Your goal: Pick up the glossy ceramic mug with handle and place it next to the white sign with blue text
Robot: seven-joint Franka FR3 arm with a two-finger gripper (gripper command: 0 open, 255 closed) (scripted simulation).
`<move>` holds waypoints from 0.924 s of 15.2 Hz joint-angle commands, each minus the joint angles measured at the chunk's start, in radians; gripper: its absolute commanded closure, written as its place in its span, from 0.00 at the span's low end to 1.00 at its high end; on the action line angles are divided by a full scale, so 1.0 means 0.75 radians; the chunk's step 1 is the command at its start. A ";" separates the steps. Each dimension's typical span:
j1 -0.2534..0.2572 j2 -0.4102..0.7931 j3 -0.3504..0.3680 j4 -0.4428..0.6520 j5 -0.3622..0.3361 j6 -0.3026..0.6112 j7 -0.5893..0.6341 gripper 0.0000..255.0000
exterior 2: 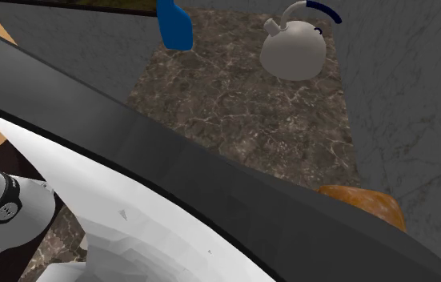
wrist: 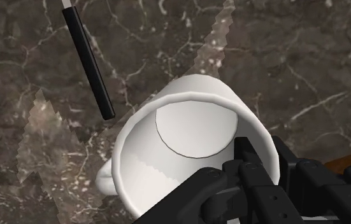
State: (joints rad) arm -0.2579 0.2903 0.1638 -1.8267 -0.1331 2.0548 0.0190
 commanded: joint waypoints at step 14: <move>0.005 -0.046 0.008 0.110 0.016 -0.155 -0.011 0.00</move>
State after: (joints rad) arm -0.2547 0.2561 0.1694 -1.7451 -0.1216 1.9405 0.0108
